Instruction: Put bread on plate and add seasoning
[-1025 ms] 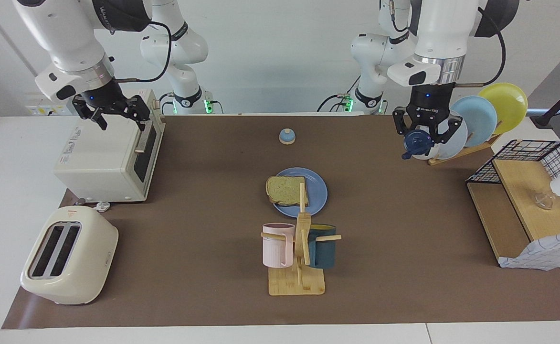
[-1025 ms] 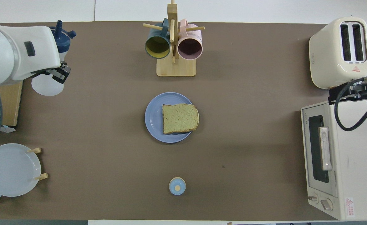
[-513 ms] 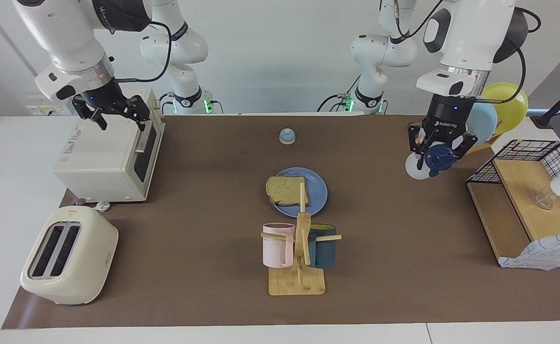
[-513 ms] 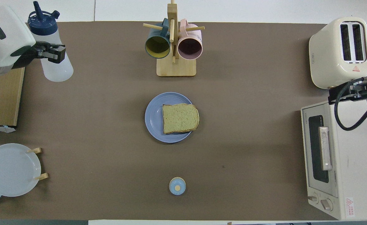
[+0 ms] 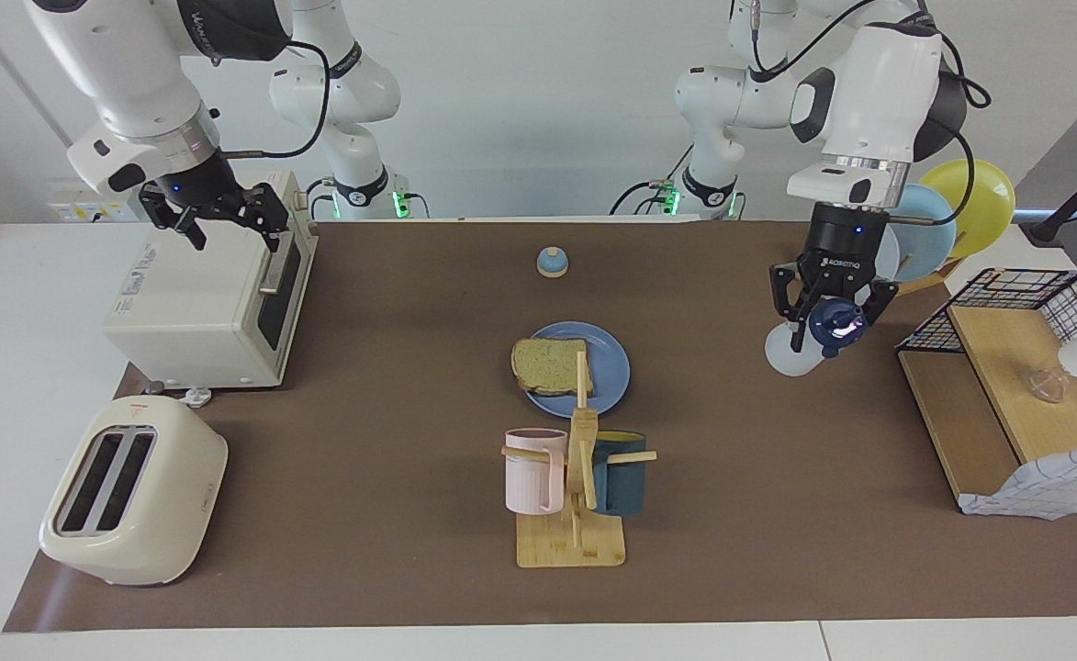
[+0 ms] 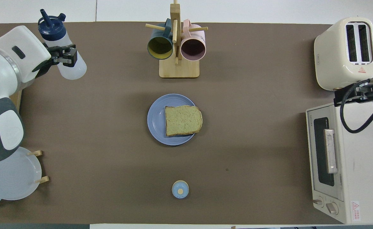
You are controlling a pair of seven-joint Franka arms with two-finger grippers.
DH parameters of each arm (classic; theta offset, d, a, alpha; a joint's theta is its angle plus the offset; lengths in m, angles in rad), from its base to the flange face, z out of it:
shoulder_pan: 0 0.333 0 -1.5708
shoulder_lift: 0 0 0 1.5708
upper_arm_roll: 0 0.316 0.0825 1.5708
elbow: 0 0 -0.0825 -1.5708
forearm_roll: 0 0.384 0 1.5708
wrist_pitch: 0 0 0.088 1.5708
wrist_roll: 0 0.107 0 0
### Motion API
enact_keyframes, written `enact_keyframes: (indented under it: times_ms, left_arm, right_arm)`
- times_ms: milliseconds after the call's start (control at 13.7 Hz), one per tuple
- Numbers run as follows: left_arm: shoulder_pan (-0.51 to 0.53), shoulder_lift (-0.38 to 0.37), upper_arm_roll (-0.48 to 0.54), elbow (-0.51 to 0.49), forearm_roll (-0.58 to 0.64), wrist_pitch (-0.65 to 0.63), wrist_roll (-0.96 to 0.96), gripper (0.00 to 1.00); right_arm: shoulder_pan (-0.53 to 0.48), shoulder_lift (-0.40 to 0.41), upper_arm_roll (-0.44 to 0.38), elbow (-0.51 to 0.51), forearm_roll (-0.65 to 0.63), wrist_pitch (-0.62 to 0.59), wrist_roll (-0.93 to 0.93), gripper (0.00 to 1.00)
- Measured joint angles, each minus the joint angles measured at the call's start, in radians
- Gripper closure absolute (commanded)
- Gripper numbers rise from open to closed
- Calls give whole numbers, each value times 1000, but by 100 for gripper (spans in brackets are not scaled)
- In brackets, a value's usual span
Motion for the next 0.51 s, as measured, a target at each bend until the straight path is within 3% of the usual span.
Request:
enact_keyframes:
  times_ms: [512]
  left_arm:
    - [-15,36,-4,-177,0,374,-11,100]
  right_arm:
    - [0,0,0,0,0,0,0,0]
